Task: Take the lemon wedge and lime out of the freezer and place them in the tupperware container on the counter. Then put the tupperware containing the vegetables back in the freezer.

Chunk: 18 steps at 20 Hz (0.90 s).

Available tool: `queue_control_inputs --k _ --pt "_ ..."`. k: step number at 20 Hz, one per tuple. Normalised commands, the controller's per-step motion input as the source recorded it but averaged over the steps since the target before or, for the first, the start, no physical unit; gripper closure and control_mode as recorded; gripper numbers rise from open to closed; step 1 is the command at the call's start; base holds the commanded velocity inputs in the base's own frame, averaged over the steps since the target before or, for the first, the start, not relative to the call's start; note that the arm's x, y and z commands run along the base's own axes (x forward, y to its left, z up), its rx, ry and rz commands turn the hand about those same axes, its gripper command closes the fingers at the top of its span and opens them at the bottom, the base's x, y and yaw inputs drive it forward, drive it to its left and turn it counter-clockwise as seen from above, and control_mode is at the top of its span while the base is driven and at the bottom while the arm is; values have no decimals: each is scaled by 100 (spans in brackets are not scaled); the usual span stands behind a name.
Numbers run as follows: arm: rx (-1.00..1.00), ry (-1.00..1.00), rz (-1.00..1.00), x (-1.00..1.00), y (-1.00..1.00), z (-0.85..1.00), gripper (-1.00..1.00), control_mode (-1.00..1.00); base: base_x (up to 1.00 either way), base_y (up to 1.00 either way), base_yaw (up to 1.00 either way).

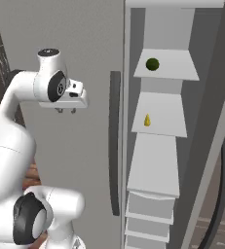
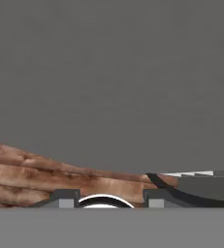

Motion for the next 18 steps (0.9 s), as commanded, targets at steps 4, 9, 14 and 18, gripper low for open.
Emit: queue_control_inputs --k 4,9,14,18 --pt "0 -16 0 -59 -6 35 -100 -100 0 0 0" --pt "-7 -49 -5 -100 -2 94 -100 -100 0 0 0" --pt "-1 -14 -10 -85 -13 53 -100 -100 0 0 0" --pt "0 0 -1 -61 -16 -9 -100 -100 0 0 0"
